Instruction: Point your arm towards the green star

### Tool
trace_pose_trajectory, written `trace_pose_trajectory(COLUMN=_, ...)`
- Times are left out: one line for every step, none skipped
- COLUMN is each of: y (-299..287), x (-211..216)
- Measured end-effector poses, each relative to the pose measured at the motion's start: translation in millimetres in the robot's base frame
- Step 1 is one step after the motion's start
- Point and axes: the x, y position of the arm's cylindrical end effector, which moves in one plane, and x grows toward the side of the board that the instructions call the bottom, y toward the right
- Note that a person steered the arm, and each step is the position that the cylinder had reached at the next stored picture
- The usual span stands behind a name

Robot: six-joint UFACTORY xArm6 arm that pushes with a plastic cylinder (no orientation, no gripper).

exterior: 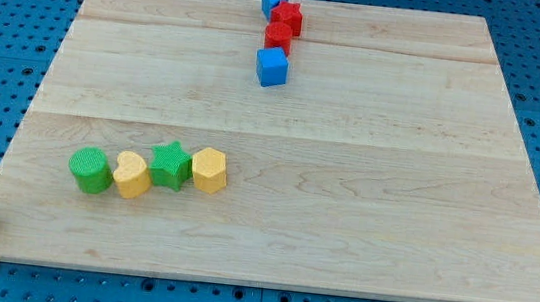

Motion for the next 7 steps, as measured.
trace_pose_trajectory(y=0.0, x=0.0)
trace_pose_trajectory(y=0.0, x=1.2)
trace_pose_trajectory(y=0.0, x=1.8)
trace_pose_trajectory(y=2.6, x=2.7)
trace_pose_trajectory(y=47.8, x=7.3)
trace_pose_trajectory(y=100.1, x=6.2)
trace_pose_trajectory(y=100.6, x=6.2)
